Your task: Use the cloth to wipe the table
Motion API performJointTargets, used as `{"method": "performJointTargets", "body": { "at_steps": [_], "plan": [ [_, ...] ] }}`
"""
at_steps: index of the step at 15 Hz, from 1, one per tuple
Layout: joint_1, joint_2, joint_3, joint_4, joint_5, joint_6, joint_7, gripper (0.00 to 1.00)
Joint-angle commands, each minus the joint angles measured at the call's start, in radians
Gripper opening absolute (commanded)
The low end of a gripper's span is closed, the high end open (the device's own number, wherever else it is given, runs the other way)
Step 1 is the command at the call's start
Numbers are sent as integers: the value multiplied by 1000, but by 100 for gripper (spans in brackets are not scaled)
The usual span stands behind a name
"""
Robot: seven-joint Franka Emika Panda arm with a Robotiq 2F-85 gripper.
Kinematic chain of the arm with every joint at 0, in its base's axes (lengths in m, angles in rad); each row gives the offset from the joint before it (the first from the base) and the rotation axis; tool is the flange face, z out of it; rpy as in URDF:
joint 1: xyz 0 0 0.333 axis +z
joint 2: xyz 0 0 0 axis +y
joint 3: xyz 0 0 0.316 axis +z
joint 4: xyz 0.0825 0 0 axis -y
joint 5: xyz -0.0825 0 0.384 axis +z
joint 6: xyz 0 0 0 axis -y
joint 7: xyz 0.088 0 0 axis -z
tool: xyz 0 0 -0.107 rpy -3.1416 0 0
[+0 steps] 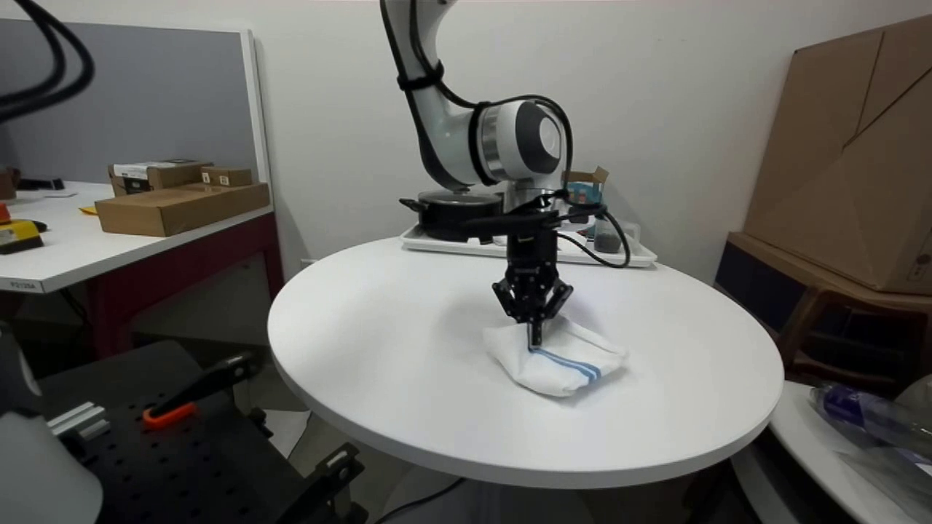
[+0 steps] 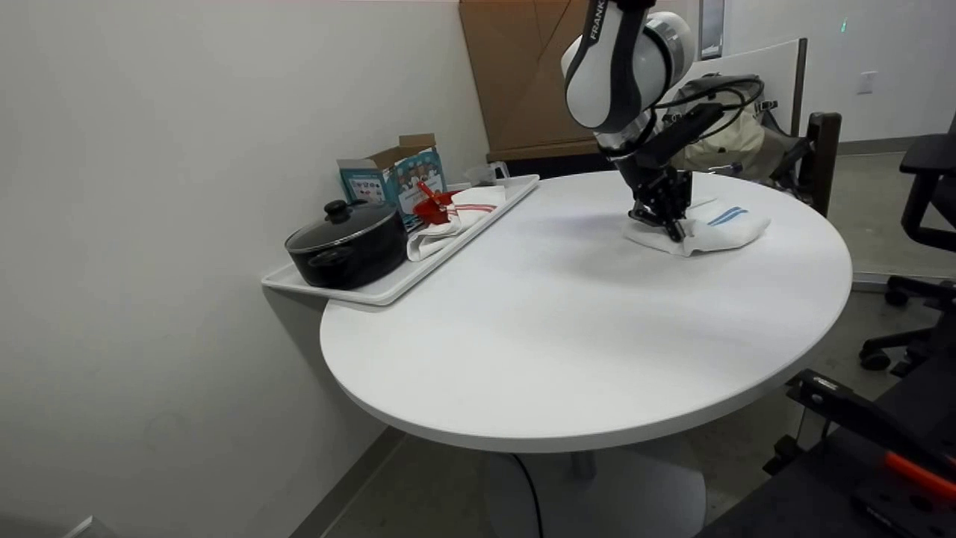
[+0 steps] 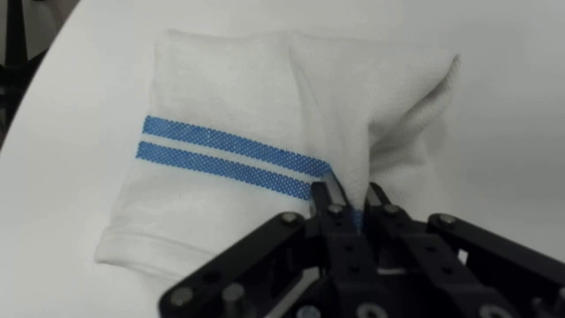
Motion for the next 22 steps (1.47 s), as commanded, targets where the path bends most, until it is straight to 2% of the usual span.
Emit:
{"method": "performJointTargets", "body": {
  "at_steps": [1,4,9,13,18,20,22],
  "plan": [
    [-93,42,16,29,61,-5,-70,2],
    [-166,33,36,28,152,-30,-103,2],
    [-281,-24,82,-35,332,51,-223,2],
    [-315,-46,69,-73,373,83,-260,2],
    [-312,-60,22,-90,337,101,-222,2],
    [-277,-56,9,-91,307,95,-188,2],
    [-192,-60,-1,-115,239,97,-108,2]
  ]
}}
